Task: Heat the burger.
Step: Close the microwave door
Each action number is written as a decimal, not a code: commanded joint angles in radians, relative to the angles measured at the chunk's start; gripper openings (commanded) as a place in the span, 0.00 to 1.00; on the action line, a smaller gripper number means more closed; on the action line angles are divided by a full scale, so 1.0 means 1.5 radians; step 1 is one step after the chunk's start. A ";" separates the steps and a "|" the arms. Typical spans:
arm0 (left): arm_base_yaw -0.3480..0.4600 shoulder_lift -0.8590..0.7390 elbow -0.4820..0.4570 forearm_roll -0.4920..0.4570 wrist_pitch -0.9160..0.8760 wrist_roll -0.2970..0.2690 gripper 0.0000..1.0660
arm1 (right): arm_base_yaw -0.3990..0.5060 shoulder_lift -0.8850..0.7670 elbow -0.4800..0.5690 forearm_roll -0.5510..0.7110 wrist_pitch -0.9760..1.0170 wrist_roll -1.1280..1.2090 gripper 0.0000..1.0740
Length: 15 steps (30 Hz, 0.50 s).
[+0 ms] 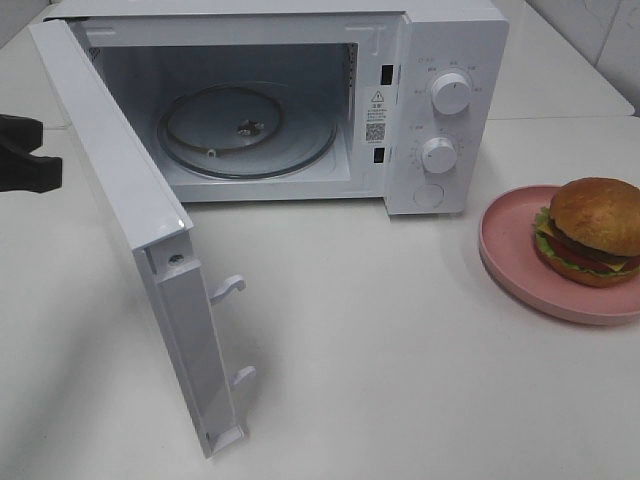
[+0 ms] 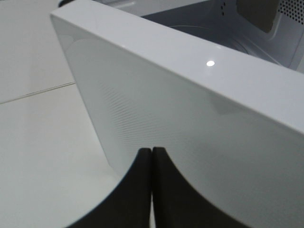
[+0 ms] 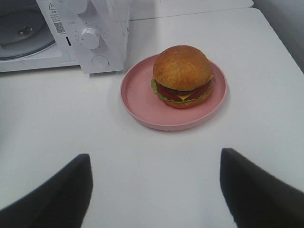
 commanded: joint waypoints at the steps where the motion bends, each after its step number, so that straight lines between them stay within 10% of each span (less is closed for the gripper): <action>1: -0.019 0.037 -0.021 0.005 -0.027 -0.002 0.00 | 0.000 -0.018 0.001 -0.006 -0.007 0.004 0.66; 15: -0.093 0.192 -0.128 0.017 -0.071 -0.001 0.00 | 0.000 -0.018 0.001 -0.006 -0.007 0.004 0.66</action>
